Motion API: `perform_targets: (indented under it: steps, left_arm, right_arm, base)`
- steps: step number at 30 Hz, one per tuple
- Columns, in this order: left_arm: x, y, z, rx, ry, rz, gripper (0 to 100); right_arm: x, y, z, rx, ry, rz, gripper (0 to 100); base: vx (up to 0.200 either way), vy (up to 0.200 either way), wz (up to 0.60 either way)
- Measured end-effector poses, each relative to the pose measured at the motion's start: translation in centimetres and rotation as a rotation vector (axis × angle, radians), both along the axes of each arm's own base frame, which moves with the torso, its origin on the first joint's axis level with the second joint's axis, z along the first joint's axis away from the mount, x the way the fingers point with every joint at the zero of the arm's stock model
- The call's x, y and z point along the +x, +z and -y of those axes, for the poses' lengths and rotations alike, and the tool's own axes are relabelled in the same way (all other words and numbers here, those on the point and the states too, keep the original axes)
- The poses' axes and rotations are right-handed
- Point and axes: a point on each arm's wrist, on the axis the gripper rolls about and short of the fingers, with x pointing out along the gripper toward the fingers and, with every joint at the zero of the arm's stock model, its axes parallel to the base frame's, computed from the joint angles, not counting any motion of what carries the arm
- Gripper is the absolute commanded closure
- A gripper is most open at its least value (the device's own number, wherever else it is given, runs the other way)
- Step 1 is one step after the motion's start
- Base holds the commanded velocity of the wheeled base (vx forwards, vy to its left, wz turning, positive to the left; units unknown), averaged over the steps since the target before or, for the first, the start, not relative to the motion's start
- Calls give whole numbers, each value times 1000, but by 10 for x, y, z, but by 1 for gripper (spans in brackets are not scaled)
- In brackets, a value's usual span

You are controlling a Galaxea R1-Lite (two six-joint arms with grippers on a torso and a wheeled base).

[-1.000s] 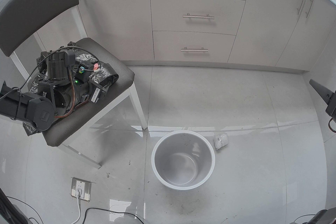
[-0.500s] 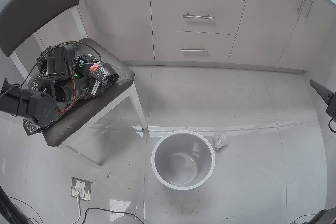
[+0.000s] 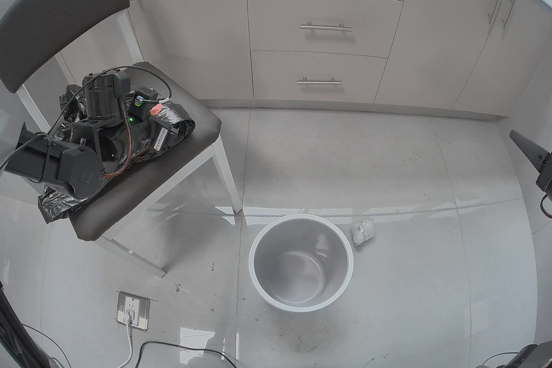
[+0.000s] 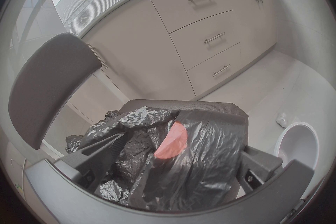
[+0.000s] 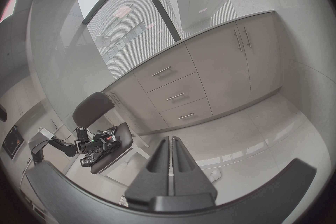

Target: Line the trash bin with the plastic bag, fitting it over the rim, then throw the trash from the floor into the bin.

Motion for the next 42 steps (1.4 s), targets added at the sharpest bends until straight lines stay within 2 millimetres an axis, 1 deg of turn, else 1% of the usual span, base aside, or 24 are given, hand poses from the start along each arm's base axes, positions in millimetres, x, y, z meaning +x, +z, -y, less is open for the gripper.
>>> perform_targets:
  steps: [1, 2, 9, 18, 21, 23, 27, 32, 35, 38, 42]
  left_arm:
    - [1, 0, 0, 0, 0, 0, 0]
    - [2, -1, 1, 0, 0, 0, 100]
    - [6, -2, 0, -4, 4, 10, 100]
    - [11, 2, -16, -45, 41, 80, 100]
    - [11, 4, -17, -112, 53, 104, 100]
    - [10, 5, -19, -195, 65, 119, 100]
    - [7, 13, -23, -424, 92, 159, 100]
    - [-7, 34, -28, -749, 113, 190, 100]
    - [-24, 51, -28, -946, 97, 160, 100]
    - [-47, 69, -29, -1121, 49, 73, 100]
    - [-80, 95, -32, -1283, -126, -79, 100]
  right_arm:
    - [0, 0, 0, 0, 0, 1, 100]
    - [0, 0, 0, 1, 0, 1, 100]
    - [0, 0, 0, 1, 0, 2, 100]
    - [-1, 0, 0, 1, 1, 1, 100]
    - [0, 0, 0, -1, 0, -1, 100]
    - [0, -1, 0, -3, -1, -4, 100]
    - [2, -5, 0, -13, -1, -18, 100]
    - [9, -13, -2, -42, -2, -52, 100]
    - [15, -19, -3, -58, 0, -70, 100]
    - [21, -27, -5, -73, 4, -83, 100]
    - [27, -36, -8, -93, 14, -101, 100]
  base:
    - [0, 0, 0]
    - [0, 0, 0]
    - [0, 0, 0]
    - [0, 0, 0]
    - [0, 0, 0]
    - [0, 0, 0]
    - [0, 0, 0]
    - [0, 0, 0]
    - [0, 0, 0]
    - [0, 0, 0]
    - [0, 0, 0]
